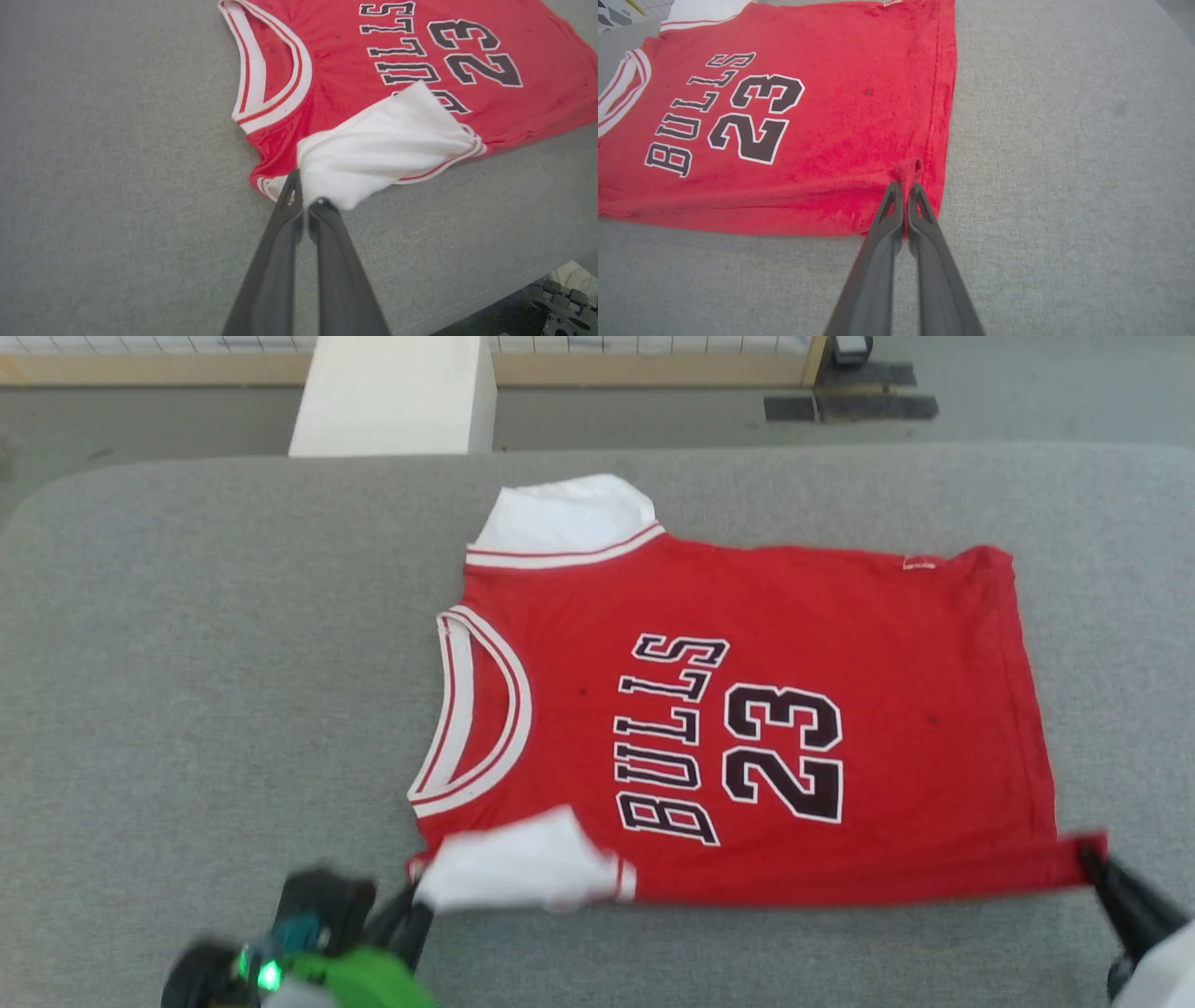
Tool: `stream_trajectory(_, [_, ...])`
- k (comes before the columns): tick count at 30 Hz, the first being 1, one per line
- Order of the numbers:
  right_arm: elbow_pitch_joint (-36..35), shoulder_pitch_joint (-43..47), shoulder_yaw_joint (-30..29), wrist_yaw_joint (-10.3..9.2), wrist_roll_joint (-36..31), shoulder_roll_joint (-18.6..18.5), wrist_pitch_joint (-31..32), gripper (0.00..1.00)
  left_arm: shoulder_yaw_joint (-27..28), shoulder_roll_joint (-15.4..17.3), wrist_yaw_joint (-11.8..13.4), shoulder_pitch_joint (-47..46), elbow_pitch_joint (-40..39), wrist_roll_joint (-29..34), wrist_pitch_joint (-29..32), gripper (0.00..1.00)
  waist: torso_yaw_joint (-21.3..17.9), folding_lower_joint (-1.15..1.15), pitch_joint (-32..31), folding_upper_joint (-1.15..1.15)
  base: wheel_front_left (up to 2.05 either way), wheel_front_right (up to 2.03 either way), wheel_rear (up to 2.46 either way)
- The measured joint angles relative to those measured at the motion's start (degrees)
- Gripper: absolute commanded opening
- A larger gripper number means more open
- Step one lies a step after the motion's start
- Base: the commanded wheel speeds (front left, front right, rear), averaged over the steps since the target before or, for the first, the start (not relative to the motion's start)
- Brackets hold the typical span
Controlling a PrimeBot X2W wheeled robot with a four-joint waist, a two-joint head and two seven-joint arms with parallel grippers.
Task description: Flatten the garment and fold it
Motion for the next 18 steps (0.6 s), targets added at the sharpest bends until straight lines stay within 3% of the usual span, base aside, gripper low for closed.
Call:
stream_trajectory(9, [0.1, -13.8, 1.7, 0.00, 0.4, -6.0, 0.9, 0.00, 1.4, -0.5, -3.2, -16.7, 1.4, 4.4, 1.7, 0.00, -1.0, 0.00, 6.1, 0.00, 0.00, 0.00, 0.00])
stream_trajectory(18, [9.4, -22.9, 7.0, 0.00, 1.0, -7.7, 0.2, 0.00, 1.2, -6.2, -7.6, -25.9, 16.3, 3.5, -3.3, 0.00, -1.8, 0.00, 13.5, 0.00, 0.00, 0.00, 0.00])
